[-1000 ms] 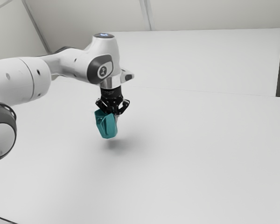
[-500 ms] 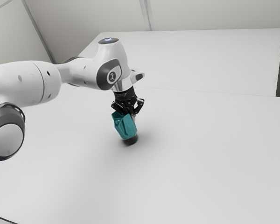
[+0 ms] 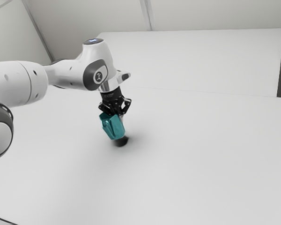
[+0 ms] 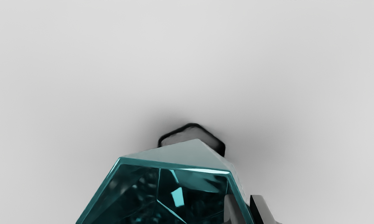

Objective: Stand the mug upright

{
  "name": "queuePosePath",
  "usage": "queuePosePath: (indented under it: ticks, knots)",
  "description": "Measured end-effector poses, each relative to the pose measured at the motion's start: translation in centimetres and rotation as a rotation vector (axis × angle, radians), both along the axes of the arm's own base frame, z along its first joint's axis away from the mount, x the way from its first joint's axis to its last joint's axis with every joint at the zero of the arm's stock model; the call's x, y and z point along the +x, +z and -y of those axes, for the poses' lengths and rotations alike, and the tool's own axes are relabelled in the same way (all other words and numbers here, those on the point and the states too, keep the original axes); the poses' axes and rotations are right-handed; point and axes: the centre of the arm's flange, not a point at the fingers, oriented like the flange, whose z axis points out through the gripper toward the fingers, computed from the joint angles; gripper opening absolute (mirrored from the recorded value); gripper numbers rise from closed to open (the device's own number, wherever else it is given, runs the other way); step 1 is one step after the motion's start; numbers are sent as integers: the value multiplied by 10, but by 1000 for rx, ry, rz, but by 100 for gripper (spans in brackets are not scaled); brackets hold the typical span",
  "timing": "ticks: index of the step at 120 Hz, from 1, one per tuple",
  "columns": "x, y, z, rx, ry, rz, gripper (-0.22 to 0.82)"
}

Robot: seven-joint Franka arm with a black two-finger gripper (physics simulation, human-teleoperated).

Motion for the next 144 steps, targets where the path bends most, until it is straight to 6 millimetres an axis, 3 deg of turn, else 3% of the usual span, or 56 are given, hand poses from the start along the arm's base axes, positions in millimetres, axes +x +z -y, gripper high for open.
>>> queuePosePath:
  ticks: [34,48,71,89,144]
  knots:
    - [2,-17,-6,10,5,-27,-16]
    - [4,-22,-5,8,-1,-36,-3]
    - [9,-15,-4,0,-6,-17,29]
    - [10,-12,-3,-4,-10,-9,43]
    - [4,-8,2,-10,-22,-45,54]
